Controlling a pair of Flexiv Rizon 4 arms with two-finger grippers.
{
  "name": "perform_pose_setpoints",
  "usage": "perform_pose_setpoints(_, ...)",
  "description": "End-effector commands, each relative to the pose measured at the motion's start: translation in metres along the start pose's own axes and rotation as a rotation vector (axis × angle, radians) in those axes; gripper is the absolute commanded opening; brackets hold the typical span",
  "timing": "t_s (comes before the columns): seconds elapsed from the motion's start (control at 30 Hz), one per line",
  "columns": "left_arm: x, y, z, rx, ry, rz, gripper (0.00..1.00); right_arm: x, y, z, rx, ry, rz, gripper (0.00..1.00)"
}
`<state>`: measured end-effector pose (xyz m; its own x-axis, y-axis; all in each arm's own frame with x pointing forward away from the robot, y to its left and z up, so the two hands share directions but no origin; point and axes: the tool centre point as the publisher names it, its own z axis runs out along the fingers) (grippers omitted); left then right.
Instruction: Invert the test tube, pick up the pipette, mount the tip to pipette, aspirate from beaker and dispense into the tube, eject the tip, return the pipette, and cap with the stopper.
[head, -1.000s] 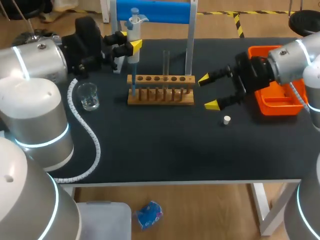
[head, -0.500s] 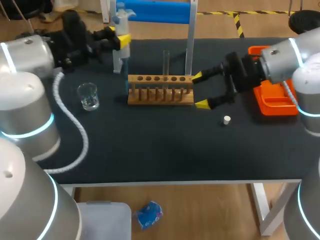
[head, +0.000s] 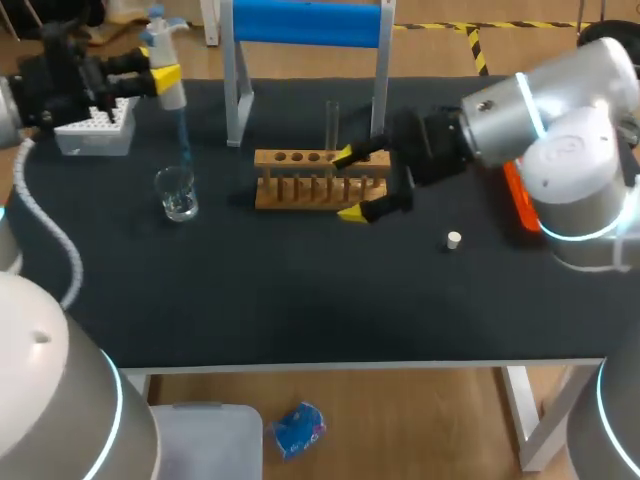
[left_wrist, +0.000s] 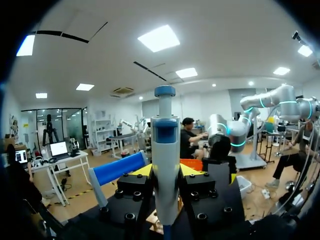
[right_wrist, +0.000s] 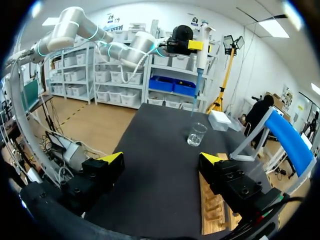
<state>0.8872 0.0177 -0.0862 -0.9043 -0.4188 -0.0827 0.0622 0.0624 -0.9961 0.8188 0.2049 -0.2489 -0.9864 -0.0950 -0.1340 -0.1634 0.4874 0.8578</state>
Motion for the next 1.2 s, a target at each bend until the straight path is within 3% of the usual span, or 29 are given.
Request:
perform_pose_setpoints(0.03, -0.001, -0.002, -0.014, -0.002, 0.051, 0.000, 0.00, -0.009, 0.002, 0.012, 0.014, 0.013, 0.003, 1.00)
perform_pose_setpoints(0.53, -0.001, -0.002, -0.014, -0.002, 0.051, 0.000, 0.00, -0.009, 0.002, 0.012, 0.014, 0.013, 0.003, 1.00)
perform_pose_setpoints(0.77, -0.029, 0.010, -0.007, 0.004, 0.105, 0.039, 0.00, -0.018, -0.002, 0.027, 0.068, -0.059, -0.005, 1.00)
perform_pose_setpoints(1.2, -0.063, 0.039, -0.009, 0.005, 0.110, 0.033, 0.00, -0.027, -0.001, 0.043, 0.095, -0.081, 0.013, 1.00)
